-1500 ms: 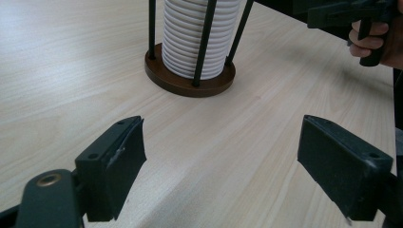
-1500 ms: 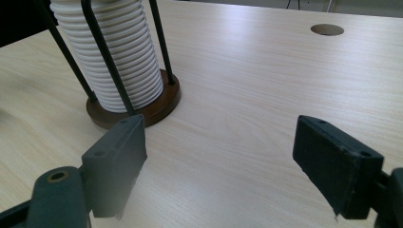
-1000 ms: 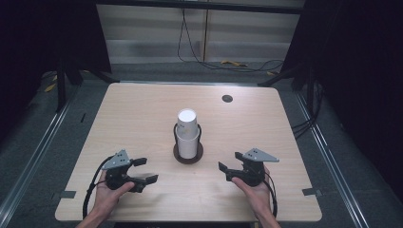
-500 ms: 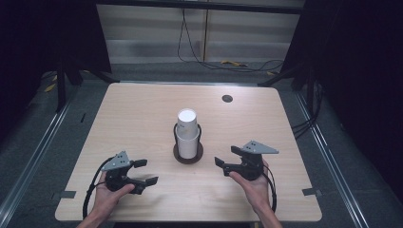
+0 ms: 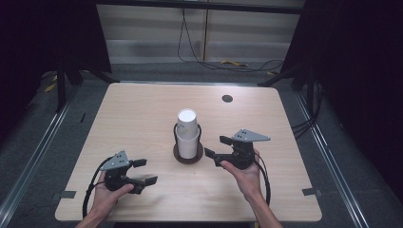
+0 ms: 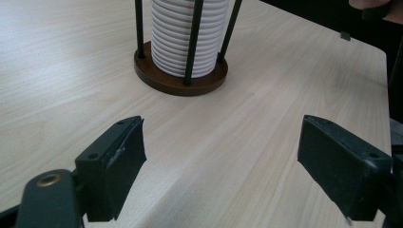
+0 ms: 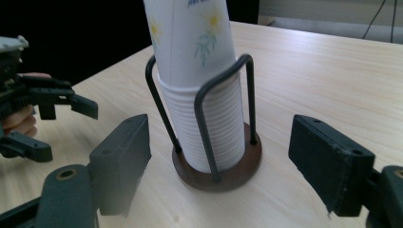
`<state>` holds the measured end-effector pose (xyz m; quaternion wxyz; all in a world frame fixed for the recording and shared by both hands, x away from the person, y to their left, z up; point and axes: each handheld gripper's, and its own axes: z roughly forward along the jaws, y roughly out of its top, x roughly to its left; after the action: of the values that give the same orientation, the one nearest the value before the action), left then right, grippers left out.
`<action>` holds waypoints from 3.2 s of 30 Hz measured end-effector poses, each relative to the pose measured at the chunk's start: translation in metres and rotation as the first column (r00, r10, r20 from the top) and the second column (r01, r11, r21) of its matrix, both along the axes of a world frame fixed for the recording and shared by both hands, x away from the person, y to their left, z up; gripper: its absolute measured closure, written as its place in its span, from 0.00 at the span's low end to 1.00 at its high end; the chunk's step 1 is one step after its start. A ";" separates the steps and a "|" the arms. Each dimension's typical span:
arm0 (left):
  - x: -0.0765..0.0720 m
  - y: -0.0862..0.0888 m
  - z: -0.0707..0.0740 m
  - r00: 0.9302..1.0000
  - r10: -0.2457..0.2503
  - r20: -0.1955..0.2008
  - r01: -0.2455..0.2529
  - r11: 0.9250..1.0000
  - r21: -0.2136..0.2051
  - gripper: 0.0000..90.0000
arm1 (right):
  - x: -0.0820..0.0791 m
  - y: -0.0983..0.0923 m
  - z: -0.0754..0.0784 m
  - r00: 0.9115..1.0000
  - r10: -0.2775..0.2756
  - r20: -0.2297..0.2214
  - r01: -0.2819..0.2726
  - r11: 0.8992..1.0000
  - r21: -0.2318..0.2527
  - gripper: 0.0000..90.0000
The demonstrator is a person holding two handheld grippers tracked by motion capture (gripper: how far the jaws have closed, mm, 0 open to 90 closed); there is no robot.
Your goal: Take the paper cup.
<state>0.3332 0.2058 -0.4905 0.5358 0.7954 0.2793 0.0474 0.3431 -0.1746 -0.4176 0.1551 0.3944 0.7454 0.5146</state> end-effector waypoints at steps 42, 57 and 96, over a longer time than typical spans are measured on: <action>0.003 0.001 -0.001 1.000 -0.005 -0.017 0.005 1.000 0.011 0.18 | 0.074 0.061 0.043 0.989 0.151 -0.005 -0.151 0.988 -0.032 0.28; 0.002 0.004 -0.001 1.000 -0.002 -0.012 0.002 1.000 0.015 0.18 | 0.084 0.071 0.045 0.987 0.157 -0.019 -0.158 0.987 -0.030 0.34; 0.002 0.003 -0.001 1.000 -0.003 -0.014 0.004 1.000 0.010 0.18 | 0.075 0.063 0.084 0.987 0.126 0.097 -0.129 0.992 0.020 0.39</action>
<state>0.3354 0.2086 -0.4919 0.5299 0.7989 0.2815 0.0422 0.4178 -0.1118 -0.3331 0.1521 0.3230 0.7540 0.5514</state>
